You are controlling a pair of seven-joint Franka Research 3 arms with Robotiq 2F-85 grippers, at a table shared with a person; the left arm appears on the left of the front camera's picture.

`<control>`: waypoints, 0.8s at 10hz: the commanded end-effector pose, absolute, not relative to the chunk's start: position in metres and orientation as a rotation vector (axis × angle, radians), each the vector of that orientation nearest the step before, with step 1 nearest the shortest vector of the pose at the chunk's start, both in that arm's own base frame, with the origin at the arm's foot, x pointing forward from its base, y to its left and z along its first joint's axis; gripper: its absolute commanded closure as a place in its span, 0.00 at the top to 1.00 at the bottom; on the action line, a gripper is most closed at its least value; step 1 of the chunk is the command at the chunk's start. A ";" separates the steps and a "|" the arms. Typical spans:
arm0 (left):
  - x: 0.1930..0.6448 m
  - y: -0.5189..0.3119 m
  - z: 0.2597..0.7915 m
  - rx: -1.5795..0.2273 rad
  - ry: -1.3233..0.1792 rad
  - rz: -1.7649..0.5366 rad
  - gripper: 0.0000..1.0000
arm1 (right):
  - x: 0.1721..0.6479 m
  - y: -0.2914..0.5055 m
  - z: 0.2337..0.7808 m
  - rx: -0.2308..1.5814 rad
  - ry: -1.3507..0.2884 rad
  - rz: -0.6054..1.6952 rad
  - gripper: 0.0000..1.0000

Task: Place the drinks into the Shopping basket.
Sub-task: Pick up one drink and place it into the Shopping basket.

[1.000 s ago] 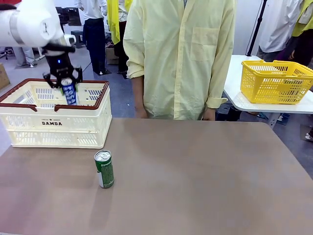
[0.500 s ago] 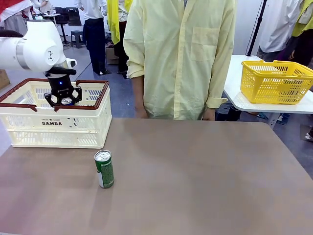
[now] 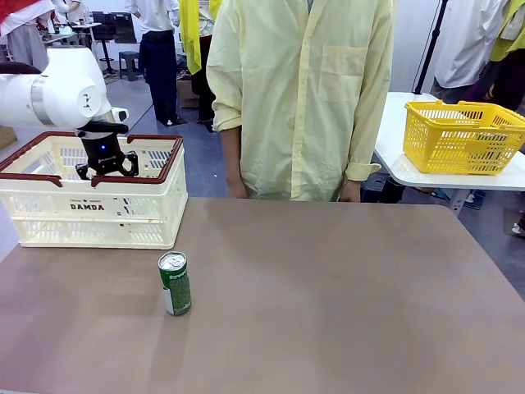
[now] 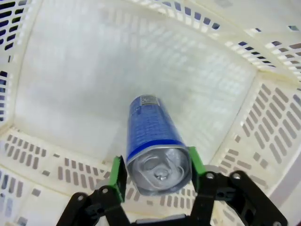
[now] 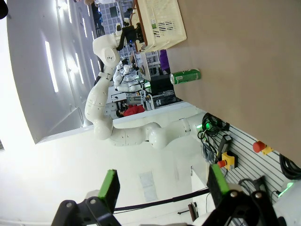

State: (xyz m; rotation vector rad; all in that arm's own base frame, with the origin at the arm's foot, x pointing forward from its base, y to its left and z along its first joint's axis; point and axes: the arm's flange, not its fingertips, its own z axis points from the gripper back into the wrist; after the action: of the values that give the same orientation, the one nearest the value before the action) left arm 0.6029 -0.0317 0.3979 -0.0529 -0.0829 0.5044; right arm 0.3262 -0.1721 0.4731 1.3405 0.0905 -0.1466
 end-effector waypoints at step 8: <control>0.450 -0.045 0.595 -0.462 -0.079 0.086 1.00 | 0.324 -0.173 0.476 1.335 0.096 -0.139 1.00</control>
State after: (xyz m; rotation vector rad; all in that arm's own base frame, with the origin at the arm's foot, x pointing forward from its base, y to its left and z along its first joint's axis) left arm 0.4770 -0.0641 0.6051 -0.3829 -0.2191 0.1985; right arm 0.3263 -0.1719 0.4730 1.3404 0.0914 -0.1461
